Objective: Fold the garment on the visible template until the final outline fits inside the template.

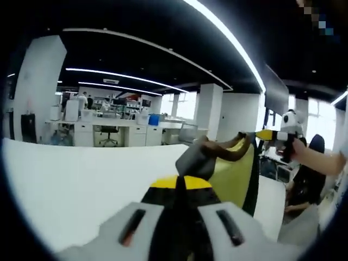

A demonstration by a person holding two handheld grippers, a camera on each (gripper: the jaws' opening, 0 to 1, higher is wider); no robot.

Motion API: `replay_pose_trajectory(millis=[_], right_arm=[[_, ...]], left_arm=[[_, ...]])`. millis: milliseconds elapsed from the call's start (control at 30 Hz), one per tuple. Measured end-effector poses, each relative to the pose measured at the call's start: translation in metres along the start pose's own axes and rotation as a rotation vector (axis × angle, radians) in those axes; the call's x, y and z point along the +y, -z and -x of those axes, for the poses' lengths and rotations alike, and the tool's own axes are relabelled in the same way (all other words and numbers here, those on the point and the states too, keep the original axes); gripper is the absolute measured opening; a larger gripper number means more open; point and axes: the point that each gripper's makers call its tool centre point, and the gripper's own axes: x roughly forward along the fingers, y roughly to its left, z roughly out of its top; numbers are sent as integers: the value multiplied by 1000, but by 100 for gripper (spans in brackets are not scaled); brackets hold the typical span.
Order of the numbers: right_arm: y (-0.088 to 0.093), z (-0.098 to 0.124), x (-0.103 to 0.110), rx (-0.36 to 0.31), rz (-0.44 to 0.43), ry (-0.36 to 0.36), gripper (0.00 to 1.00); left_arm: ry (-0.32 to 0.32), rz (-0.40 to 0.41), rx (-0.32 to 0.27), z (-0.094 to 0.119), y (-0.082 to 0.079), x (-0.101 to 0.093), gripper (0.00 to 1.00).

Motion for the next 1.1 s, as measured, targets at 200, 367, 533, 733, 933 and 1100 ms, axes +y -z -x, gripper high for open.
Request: replay_pose_trajectory(millis=[200,367,533,733,933,1100], right_arm=[[34,-34,-32,82,-36,25,0],[57,-65,-59,134,-52,38,0],[88,-94,-84,199,-74,52,0],[133,-125,-114,288,-103,78,0],[167,-151,-137,358,-131,100,0],[188,-166,-149,409,-141,115,0]], left_arm=[[-36,29,53,-31,34,26,0],[-64,53,93,-55,60,49,0],[-91,53,144,-76,85,69,0],[-124,57,235,-106,132,95,0],[-135,26,296,-132,160,113,0],[-172,19,322,-147,175,124,0]])
